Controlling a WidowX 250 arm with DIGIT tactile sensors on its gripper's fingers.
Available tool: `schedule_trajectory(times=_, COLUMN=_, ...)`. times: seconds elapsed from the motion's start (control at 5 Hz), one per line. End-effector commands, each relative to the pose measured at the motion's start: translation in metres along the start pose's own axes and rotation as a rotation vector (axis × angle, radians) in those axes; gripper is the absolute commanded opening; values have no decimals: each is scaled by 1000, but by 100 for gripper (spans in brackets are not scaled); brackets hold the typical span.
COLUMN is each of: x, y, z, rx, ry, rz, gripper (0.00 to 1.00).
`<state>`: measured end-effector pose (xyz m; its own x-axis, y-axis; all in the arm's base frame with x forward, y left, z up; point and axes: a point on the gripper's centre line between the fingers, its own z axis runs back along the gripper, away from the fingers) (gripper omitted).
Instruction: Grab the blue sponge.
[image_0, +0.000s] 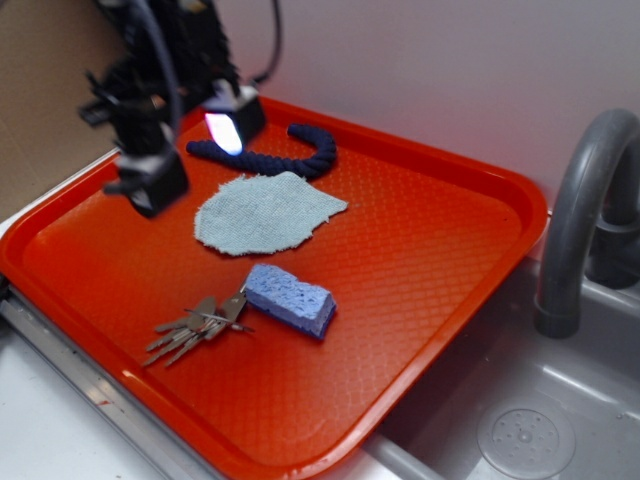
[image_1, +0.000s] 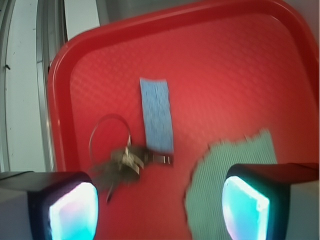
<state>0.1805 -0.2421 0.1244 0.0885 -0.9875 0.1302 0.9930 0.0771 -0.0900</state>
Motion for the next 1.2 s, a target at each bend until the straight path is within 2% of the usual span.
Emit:
schedule_trajectory(times=0.0, x=23, y=-19, z=-29, rx=-33, ry=71, rz=-56, gripper=100)
schedule_trajectory(times=0.2, x=26, y=-15, z=-49, rx=-64, ry=89, rz=7, gripper=100)
schedule_trajectory(times=0.4, x=33, y=-12, z=-65, rx=-70, ry=151, rz=12, gripper=100)
schedule_trajectory(times=0.6, x=37, y=-13, z=-78, rx=-86, ry=177, rz=4, gripper=100)
schedule_trajectory(times=0.8, x=43, y=-17, z=-89, rx=-70, ry=239, rz=1, gripper=100)
schedule_trajectory(times=1.0, x=45, y=-21, z=-90, rx=-25, ry=277, rz=3, gripper=0)
